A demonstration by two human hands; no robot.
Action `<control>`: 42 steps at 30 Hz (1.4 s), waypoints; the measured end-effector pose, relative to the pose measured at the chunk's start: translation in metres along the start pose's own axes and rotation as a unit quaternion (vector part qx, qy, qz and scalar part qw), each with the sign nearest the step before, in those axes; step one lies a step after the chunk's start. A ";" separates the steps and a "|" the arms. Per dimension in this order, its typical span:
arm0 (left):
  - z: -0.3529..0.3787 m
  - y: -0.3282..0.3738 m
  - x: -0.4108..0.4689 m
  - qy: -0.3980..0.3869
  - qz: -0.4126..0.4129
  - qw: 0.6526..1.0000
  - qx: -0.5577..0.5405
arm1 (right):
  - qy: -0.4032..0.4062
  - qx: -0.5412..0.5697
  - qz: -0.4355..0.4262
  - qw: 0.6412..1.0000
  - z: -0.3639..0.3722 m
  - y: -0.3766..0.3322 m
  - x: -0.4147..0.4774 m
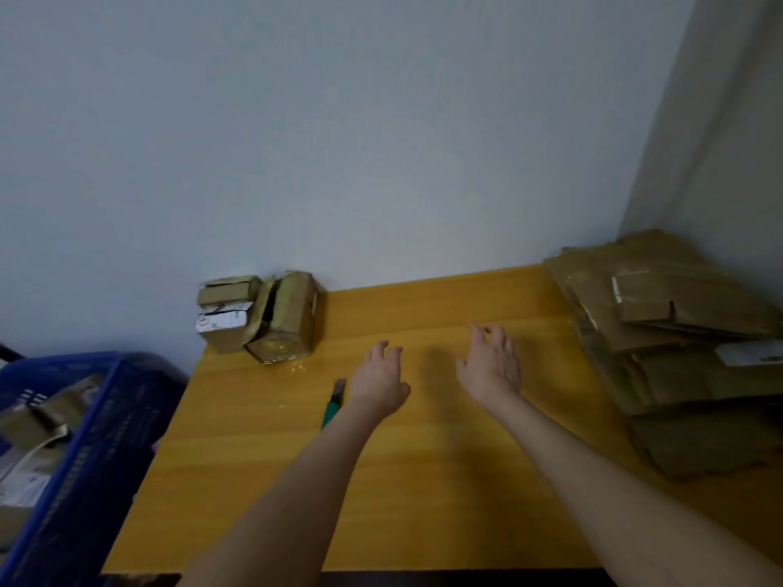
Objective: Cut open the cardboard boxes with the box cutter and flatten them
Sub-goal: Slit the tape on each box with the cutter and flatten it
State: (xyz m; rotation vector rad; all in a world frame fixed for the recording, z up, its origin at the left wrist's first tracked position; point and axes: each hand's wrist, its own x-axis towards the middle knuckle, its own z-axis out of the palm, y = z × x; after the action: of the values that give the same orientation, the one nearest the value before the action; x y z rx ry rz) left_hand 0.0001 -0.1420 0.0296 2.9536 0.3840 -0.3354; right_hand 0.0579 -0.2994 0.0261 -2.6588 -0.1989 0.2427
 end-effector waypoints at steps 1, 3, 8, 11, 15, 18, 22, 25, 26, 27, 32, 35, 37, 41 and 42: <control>0.000 -0.016 -0.003 0.000 -0.002 1.000 -0.002 | -0.004 -0.004 -0.006 1.000 0.008 -0.013 -0.002; 0.000 -0.051 -0.006 0.003 -0.010 1.000 -0.010 | -0.012 -0.011 -0.018 1.000 0.026 -0.042 -0.005; -0.005 -0.152 -0.007 0.023 -0.010 0.999 -0.037 | -0.025 -0.015 -0.021 0.999 0.083 -0.133 -0.015; -0.007 -0.220 -0.005 0.009 -0.013 0.998 -0.054 | -0.032 -0.015 -0.024 0.999 0.117 -0.190 -0.021; -0.010 -0.297 0.001 -0.024 -0.040 0.996 -0.083 | -0.049 0.003 -0.026 0.998 0.151 -0.249 -0.029; -0.015 -0.327 0.016 -0.027 -0.055 0.992 -0.106 | -0.070 0.035 -0.022 0.997 0.167 -0.274 -0.019; -0.018 -0.342 0.043 -0.018 -0.051 0.988 -0.148 | -0.103 0.101 0.018 0.989 0.181 -0.288 0.005; -0.019 -0.347 0.064 -0.021 -0.067 0.980 -0.188 | -0.124 0.141 0.048 0.981 0.194 -0.293 0.035; -0.020 -0.349 0.071 -0.024 -0.080 0.975 -0.207 | -0.135 0.161 0.065 0.975 0.198 -0.295 0.045; -0.020 -0.350 0.079 -0.030 -0.093 0.970 -0.223 | -0.146 0.188 0.083 0.968 0.202 -0.296 0.056; -0.017 -0.360 0.114 -0.074 -0.143 0.940 -0.302 | -0.177 0.327 0.170 0.913 0.218 -0.301 0.100; -0.016 -0.357 0.121 -0.070 -0.158 0.914 -0.367 | -0.189 0.362 0.165 0.898 0.225 -0.304 0.108; -0.014 -0.352 0.125 -0.083 -0.154 0.909 -0.378 | -0.191 0.365 0.172 0.895 0.229 -0.306 0.108; -0.008 -0.350 0.129 -0.103 -0.164 0.896 -0.400 | -0.112 0.395 0.251 0.876 0.224 -0.300 0.104; -0.005 -0.354 0.129 -0.107 -0.157 0.883 -0.430 | -0.094 0.419 0.283 0.858 0.218 -0.299 0.102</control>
State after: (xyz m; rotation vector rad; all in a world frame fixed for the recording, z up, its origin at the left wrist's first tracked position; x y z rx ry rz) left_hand 0.0282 0.2276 -0.0361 1.9601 0.7483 -0.3897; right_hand 0.0828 0.0770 -0.0430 -1.7485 0.5319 0.6136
